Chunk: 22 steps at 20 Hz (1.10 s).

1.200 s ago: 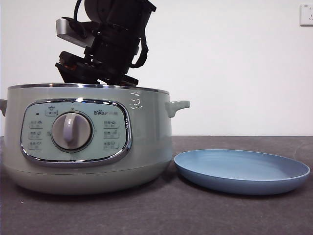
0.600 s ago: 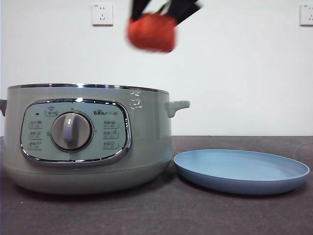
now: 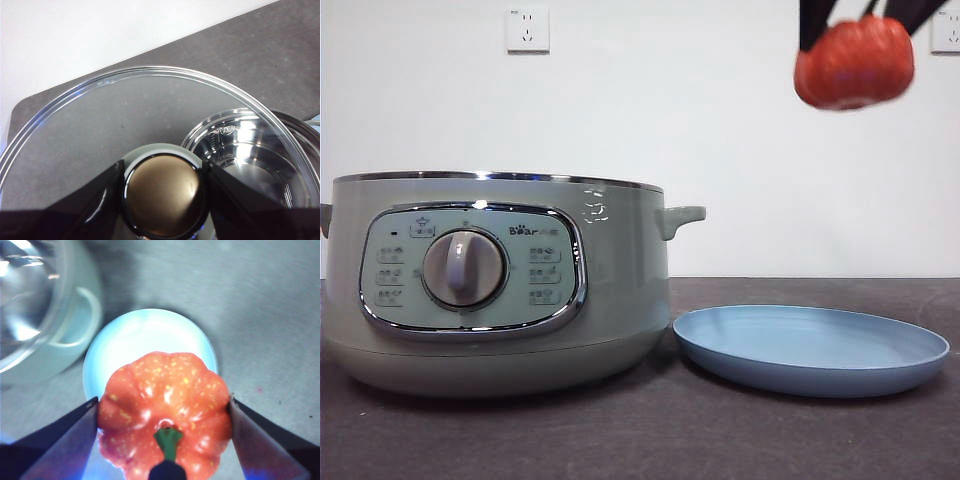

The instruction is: Take the pumpkin out from the steamer,put the pumpkin in the blue plate,close the lid

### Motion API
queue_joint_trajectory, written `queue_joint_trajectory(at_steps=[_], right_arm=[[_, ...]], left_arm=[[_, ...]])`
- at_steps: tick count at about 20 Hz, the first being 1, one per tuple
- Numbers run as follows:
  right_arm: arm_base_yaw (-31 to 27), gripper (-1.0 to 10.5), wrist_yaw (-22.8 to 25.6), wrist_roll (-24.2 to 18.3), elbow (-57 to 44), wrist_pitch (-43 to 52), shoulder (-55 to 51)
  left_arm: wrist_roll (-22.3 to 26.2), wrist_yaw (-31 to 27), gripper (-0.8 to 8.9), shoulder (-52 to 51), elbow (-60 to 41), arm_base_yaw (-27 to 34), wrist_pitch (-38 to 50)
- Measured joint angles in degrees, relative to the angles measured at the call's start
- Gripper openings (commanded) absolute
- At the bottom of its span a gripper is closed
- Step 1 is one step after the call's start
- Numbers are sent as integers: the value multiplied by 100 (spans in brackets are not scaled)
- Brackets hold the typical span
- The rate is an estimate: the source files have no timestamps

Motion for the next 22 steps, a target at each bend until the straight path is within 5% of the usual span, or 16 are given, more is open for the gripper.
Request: queue_joint_trajectory(at_steps=[9,19,22], right_arm=[[20,-11,17,647,-3093,3346,-693],[192,12,-20,586,-3134,3453,826],[282,228,-4,551,-3139,3493,962]], left_arm=[[0,-7,-8,2,0,0,146],[0,-4,-8,24,0,0,168],[0,-4,-8,24,0,0,166]])
